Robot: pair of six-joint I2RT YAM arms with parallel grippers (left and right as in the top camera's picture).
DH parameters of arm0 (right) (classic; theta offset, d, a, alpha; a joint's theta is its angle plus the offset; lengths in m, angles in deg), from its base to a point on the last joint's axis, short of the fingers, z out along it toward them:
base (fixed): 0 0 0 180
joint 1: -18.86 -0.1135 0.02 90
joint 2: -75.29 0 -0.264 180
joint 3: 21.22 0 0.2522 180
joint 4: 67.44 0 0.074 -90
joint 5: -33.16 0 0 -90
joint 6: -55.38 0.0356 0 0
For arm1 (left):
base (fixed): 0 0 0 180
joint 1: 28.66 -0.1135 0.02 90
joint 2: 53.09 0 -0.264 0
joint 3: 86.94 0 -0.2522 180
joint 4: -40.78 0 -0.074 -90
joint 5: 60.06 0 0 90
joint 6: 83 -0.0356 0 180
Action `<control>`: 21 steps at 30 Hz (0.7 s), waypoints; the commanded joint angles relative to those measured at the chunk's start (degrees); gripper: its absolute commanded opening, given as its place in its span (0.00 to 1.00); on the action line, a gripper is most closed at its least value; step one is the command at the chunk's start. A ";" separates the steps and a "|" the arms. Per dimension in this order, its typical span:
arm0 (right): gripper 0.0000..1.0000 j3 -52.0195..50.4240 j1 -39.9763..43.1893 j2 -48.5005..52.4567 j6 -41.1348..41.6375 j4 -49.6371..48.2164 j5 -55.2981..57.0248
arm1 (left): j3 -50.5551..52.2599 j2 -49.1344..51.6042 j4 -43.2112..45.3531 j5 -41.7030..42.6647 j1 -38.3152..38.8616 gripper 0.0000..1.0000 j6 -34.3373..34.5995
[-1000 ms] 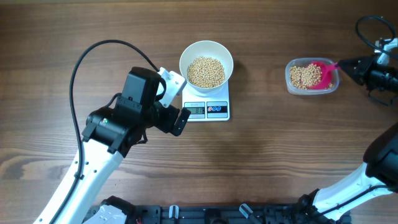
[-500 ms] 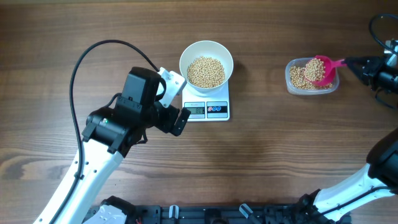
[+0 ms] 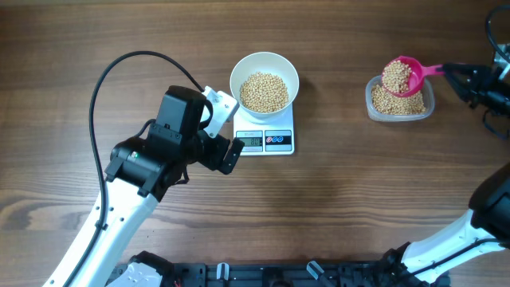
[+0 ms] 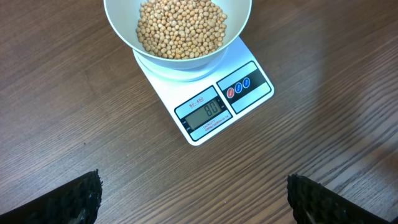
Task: Scoop item into bowl and weigh 150g on scale
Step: 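Drag the scoop through the soybeans and lift it filled, then carry the filled scoop with the right gripper over the white bowl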
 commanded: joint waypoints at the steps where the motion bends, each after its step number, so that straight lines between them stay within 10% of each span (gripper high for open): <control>1: 0.04 -0.35 -5.35 0.63 2.64 -1.29 -4.94 | -0.15 -0.11 0.15 0.66 -0.37 1.00 -1.16; 6: 0.04 -0.35 -19.32 0.61 18.88 -19.78 -8.07 | -0.15 -0.11 0.15 0.66 -0.37 1.00 -1.16; 13: 0.04 -0.33 -33.86 0.61 60.17 -75.49 -10.01 | -0.15 -0.11 0.15 0.66 -0.37 1.00 -1.16; 21: 0.04 -0.35 -36.00 2.03 58.58 -80.72 -3.69 | -0.15 -0.11 0.15 0.66 -0.37 1.00 -1.16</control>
